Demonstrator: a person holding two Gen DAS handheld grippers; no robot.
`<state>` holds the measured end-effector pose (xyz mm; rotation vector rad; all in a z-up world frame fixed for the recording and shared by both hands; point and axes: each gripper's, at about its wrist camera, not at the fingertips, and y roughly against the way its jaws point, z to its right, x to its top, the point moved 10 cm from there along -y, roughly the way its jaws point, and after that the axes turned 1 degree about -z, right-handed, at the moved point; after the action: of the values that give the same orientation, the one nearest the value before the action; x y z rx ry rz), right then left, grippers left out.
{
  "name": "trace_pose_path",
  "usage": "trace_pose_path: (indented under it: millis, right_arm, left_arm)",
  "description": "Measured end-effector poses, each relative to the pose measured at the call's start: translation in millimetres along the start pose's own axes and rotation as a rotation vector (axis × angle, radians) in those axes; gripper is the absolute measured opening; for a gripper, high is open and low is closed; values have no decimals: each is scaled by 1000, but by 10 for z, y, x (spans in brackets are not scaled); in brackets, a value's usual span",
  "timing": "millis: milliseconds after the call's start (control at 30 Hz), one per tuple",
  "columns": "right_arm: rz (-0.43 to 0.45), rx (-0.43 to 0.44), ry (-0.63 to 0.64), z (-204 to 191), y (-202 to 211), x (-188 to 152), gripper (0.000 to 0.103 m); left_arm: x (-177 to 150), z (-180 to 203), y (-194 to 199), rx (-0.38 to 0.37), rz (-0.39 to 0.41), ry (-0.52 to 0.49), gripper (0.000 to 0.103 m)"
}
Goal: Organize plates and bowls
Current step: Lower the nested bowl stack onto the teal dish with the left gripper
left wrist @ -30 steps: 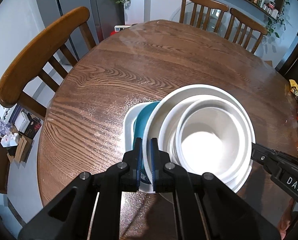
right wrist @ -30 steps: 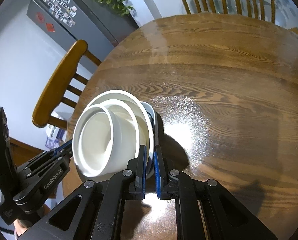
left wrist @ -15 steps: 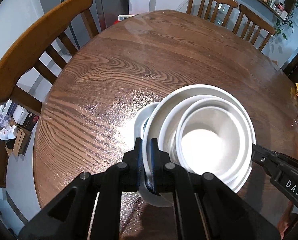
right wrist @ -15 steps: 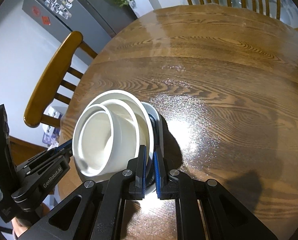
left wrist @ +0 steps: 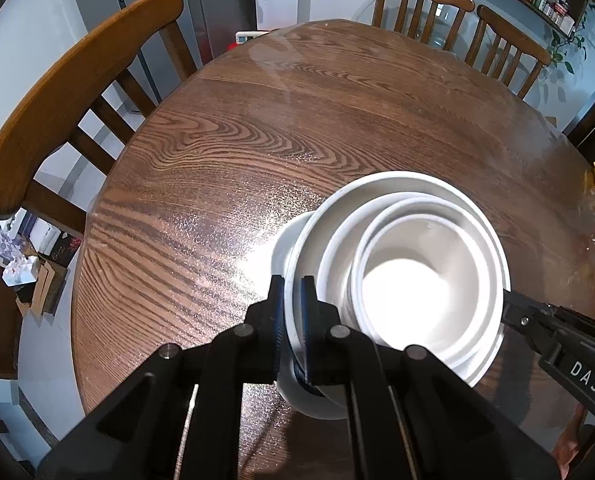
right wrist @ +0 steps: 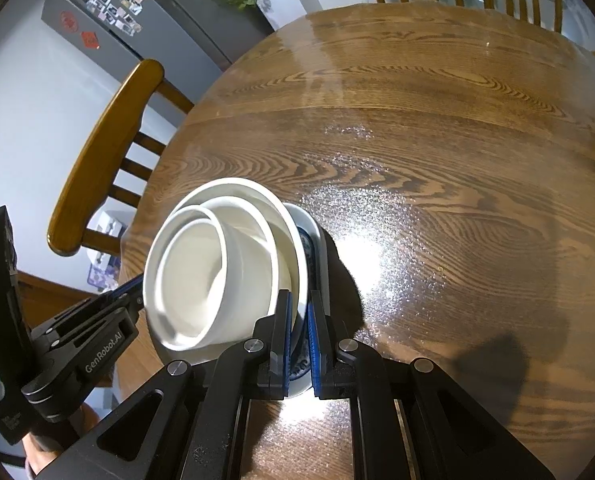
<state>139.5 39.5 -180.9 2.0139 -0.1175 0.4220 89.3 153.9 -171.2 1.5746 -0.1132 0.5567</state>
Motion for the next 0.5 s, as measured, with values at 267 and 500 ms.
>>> trace_pose_path:
  millis: [267, 500]
  right_arm:
    - [5, -25, 10, 4, 6, 6, 11]
    - [14, -60, 32, -1, 30, 20, 11]
  left_arm:
    - [-1, -1, -19, 9, -16, -16, 8]
    - [-10, -9, -26, 12, -19, -13, 15]
